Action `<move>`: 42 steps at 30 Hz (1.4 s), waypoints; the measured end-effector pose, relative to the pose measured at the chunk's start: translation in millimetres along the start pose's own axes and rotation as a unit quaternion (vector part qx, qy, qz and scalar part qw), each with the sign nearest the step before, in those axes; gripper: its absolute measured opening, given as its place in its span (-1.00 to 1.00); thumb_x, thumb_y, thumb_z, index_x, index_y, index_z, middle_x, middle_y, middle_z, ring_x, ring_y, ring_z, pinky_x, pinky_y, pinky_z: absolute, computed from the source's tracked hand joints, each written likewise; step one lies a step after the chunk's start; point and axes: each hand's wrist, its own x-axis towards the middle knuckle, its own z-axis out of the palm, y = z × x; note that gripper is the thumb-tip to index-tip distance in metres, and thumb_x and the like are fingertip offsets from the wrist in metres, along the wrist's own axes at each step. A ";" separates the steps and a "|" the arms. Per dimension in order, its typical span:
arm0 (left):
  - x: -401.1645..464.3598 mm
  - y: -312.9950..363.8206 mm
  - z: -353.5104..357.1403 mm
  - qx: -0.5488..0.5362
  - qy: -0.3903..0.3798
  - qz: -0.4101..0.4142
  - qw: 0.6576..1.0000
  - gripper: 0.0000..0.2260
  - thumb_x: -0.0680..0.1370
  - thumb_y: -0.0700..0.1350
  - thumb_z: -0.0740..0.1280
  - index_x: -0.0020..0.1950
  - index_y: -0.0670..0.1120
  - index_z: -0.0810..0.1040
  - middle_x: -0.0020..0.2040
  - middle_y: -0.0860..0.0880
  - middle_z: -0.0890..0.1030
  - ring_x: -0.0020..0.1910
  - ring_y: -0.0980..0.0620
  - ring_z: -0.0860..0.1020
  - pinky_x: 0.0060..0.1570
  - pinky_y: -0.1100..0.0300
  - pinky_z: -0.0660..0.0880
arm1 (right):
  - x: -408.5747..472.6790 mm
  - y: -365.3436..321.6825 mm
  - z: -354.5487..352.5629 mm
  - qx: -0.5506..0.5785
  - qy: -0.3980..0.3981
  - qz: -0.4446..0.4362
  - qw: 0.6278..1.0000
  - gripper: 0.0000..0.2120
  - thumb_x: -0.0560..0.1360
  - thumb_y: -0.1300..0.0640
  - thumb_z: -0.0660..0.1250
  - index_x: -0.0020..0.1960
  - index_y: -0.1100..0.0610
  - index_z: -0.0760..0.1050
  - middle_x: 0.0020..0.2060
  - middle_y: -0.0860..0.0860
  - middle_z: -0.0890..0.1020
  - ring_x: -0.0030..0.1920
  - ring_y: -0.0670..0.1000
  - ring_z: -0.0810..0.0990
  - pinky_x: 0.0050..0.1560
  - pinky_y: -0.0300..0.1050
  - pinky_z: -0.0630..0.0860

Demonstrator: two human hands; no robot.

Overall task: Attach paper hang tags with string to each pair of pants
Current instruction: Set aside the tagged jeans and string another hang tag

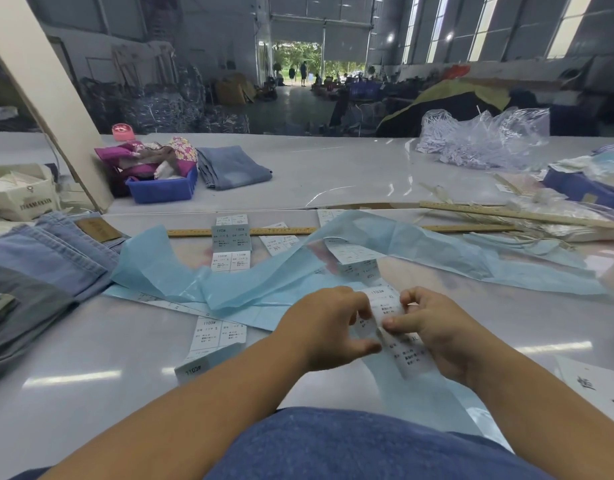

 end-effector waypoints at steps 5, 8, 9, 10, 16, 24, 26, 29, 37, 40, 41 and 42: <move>-1.4 -2.2 0.7 -0.019 -0.023 0.010 1.000 -0.76 0.48 0.20 0.39 -0.05 0.05 0.55 -0.18 0.16 0.48 -0.26 0.13 0.44 -0.30 0.28 0.36 | -0.3 -1.3 -1.4 -0.014 -0.027 0.026 0.999 -0.69 0.46 0.53 0.31 -0.05 0.15 0.37 -0.15 0.23 0.66 -0.28 0.13 0.62 -0.38 -0.08 0.57; -1.7 -1.9 -1.0 -0.063 -0.059 -0.023 0.996 -0.80 0.49 0.21 0.36 -0.12 0.11 0.51 -0.21 0.19 0.52 -0.26 0.17 0.48 -0.31 0.30 0.35 | -1.1 -0.6 -3.1 -0.015 -0.044 0.042 0.998 -0.70 0.47 0.53 0.29 -0.02 0.15 0.39 0.01 0.34 0.62 -0.17 0.22 0.61 -0.29 0.02 0.61; -1.5 -1.9 -1.4 -0.078 -0.065 -0.032 0.994 -0.81 0.50 0.20 0.37 -0.14 0.11 0.52 -0.22 0.19 0.53 -0.27 0.18 0.49 -0.32 0.32 0.34 | -1.3 -0.2 -3.4 -0.013 -0.047 0.044 0.998 -0.70 0.47 0.53 0.29 -0.03 0.15 0.39 0.03 0.35 0.61 -0.14 0.24 0.61 -0.25 0.05 0.61; -1.4 -1.6 -1.6 -0.085 -0.071 -0.038 0.993 -0.82 0.50 0.19 0.37 -0.14 0.10 0.53 -0.22 0.18 0.54 -0.27 0.18 0.50 -0.32 0.33 0.33 | -1.2 0.5 -3.7 -0.009 -0.050 0.044 0.998 -0.71 0.47 0.53 0.28 -0.04 0.16 0.39 0.05 0.35 0.61 -0.11 0.25 0.60 -0.22 0.07 0.61; 0.6 0.5 -1.5 -0.150 -0.099 -0.085 0.980 -0.85 0.54 0.12 0.33 -0.08 0.07 0.57 -0.20 0.19 0.54 -0.24 0.18 0.50 -0.29 0.33 0.34 | 0.5 3.1 -4.3 0.002 -0.060 0.044 0.997 -0.71 0.48 0.51 0.29 -0.01 0.16 0.38 0.02 0.32 0.64 -0.11 0.24 0.62 -0.19 0.07 0.61; 0.2 3.3 -1.3 -0.039 -0.026 -0.074 0.996 -0.85 0.47 0.09 0.36 -0.15 0.03 0.58 -0.20 0.11 0.61 -0.22 0.11 0.54 -0.23 0.15 0.55 | -2.0 2.9 2.4 -0.035 -0.039 0.001 0.999 -0.63 0.43 0.61 0.22 -0.04 0.16 0.36 -0.03 0.22 0.67 -0.11 0.19 0.62 -0.25 0.00 0.60; 1.6 3.5 -1.3 -0.057 -0.023 -0.087 0.994 -0.86 0.45 0.05 0.37 -0.17 0.00 0.59 -0.22 0.09 0.61 -0.22 0.08 0.55 -0.22 0.12 0.57 | -1.0 3.4 5.6 -0.051 -0.033 -0.019 0.998 -0.62 0.42 0.62 0.22 -0.04 0.16 0.35 -0.08 0.21 0.67 -0.11 0.16 0.61 -0.16 0.03 0.60; 4.3 2.3 -4.3 -0.116 -0.058 -0.115 0.985 -0.89 0.46 -0.04 0.37 -0.27 0.03 0.57 -0.27 0.09 0.61 -0.23 0.06 0.56 -0.23 0.12 0.54 | -0.2 3.8 6.6 -0.079 -0.024 -0.039 0.996 -0.63 0.43 0.61 0.24 -0.02 0.17 0.36 -0.14 0.21 0.64 -0.14 0.10 0.60 -0.13 0.02 0.57; 5.9 -20.4 -28.2 -0.101 -0.097 -0.188 0.972 -0.85 0.45 -0.17 0.34 -0.32 -0.04 0.60 -0.36 0.04 0.62 -0.39 0.11 0.53 -0.30 0.19 0.53 | 5.0 14.8 -8.9 -0.283 -0.005 -0.004 0.959 -0.65 0.37 0.52 0.30 -0.04 0.11 0.45 -0.27 0.13 0.46 -0.28 0.06 0.45 -0.28 -0.12 0.46; 10.1 -30.2 -60.8 -0.101 -0.011 -0.239 0.966 -0.86 0.47 -0.15 0.34 -0.29 -0.09 0.60 -0.38 -0.01 0.63 -0.46 0.11 0.50 -0.39 0.24 0.47 | -1.4 15.3 -12.6 -0.388 -0.013 0.023 0.921 -0.65 0.38 0.46 0.27 -0.02 0.05 0.49 -0.04 0.04 0.54 -0.19 0.04 0.51 -0.32 -0.19 0.46; 12.6 -26.4 -70.8 -0.087 0.033 -0.245 0.965 -0.85 0.48 -0.12 0.34 -0.29 -0.09 0.60 -0.38 -0.01 0.63 -0.45 0.09 0.52 -0.40 0.23 0.46 | -4.6 13.8 -13.4 -0.421 -0.023 0.020 0.907 -0.65 0.39 0.43 0.28 0.01 0.03 0.51 0.04 0.03 0.54 -0.10 0.04 0.54 -0.24 -0.18 0.50; 15.4 -17.9 -78.1 -0.043 0.070 -0.236 0.968 -0.84 0.47 -0.08 0.35 -0.31 -0.07 0.58 -0.39 -0.01 0.62 -0.41 0.06 0.54 -0.40 0.22 0.44 | -7.3 10.6 -15.9 -0.450 -0.026 0.007 0.893 -0.67 0.42 0.38 0.31 0.05 0.01 0.54 0.10 0.01 0.54 -0.01 0.04 0.55 -0.14 -0.18 0.52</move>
